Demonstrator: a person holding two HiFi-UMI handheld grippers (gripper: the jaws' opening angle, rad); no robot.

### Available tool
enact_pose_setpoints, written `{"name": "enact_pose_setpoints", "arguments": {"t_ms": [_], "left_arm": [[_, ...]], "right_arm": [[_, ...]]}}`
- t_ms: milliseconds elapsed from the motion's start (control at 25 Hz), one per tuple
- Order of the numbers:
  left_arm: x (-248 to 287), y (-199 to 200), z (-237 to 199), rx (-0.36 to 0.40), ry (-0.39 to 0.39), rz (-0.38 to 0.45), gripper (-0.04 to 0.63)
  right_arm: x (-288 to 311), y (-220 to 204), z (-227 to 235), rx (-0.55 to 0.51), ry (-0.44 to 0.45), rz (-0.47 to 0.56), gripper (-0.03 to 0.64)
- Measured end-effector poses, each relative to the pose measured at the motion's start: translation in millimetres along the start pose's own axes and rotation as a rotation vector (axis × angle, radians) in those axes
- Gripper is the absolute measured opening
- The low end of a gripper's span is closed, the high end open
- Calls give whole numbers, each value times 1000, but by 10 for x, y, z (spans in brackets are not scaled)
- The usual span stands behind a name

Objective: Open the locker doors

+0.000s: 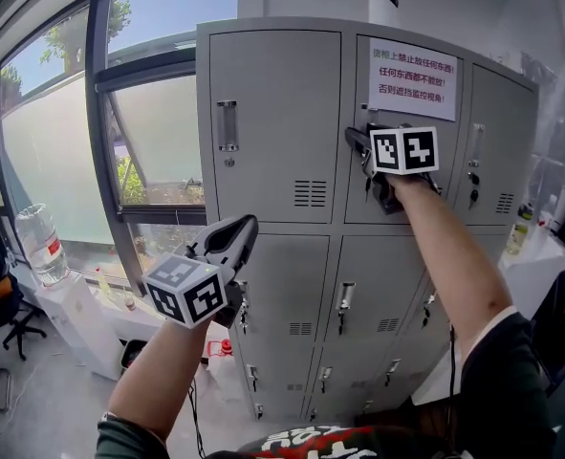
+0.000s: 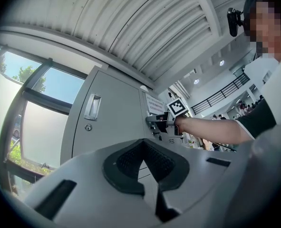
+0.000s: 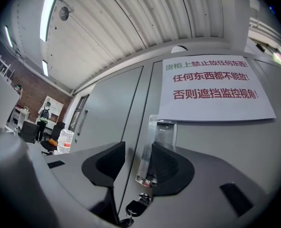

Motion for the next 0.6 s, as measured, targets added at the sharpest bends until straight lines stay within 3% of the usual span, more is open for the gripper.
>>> {"name": "enact_pose_setpoints", "arguments": {"t_ms": [280, 600], "left_arm": [[-56, -107, -66, -23, 2, -7, 5], [-58, -199, -71, -46, -17, -23, 5]], "right_arm": [[-206, 22, 19, 26, 57, -9, 160], [-448, 78, 1, -58, -60, -44, 135]]}}
Point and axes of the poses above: the fingertips, and each gripper's own axes: x forward along the fingers, z to its right, y out of its top, the point moved 5 cm from there along -x, backward along the fingers, and after that the axes turned 15 degrees about -y, right-handed, at the moved point
